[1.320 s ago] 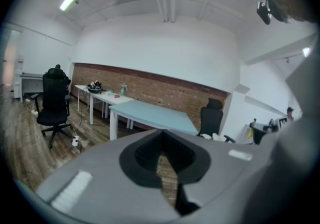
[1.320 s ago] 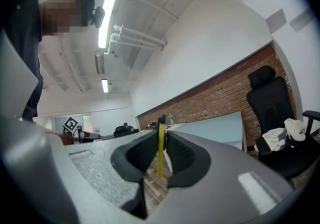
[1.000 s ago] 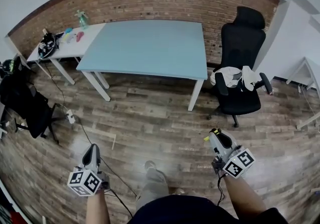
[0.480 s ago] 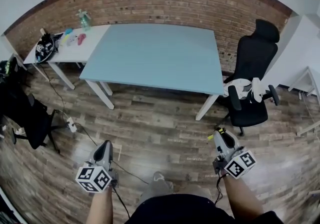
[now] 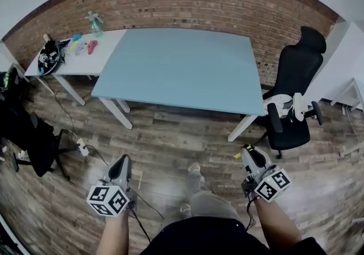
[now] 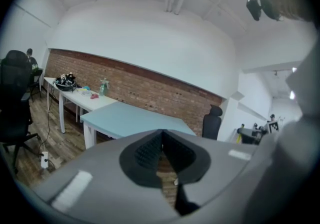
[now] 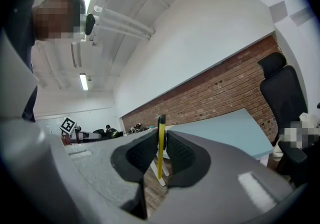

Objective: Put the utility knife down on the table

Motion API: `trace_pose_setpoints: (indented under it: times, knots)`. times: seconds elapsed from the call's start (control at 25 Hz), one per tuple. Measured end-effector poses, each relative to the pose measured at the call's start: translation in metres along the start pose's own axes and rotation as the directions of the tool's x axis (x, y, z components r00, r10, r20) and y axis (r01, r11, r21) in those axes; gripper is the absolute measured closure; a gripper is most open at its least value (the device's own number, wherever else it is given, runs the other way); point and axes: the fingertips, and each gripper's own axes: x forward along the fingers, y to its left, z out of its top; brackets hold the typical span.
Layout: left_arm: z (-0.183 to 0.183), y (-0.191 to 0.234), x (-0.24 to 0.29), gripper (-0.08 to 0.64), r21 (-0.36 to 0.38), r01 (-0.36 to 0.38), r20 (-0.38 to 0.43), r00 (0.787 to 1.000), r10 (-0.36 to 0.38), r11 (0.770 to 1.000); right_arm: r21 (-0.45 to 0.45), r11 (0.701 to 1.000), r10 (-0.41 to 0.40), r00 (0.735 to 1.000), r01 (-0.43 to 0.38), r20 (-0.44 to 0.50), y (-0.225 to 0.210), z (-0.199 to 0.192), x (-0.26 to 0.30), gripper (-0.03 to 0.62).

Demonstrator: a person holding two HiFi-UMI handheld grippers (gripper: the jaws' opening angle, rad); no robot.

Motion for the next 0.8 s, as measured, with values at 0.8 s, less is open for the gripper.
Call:
trace_pose_setpoints:
  times: [0.8]
  knots:
    - [0.089,0.078,0.171,0.557,0.012,-0.104,-0.037,0.994,0.104,0.995,0.064,0.997,0.041,0.999,-0.041,0.004,-0.122,0.028,0.223,0.535]
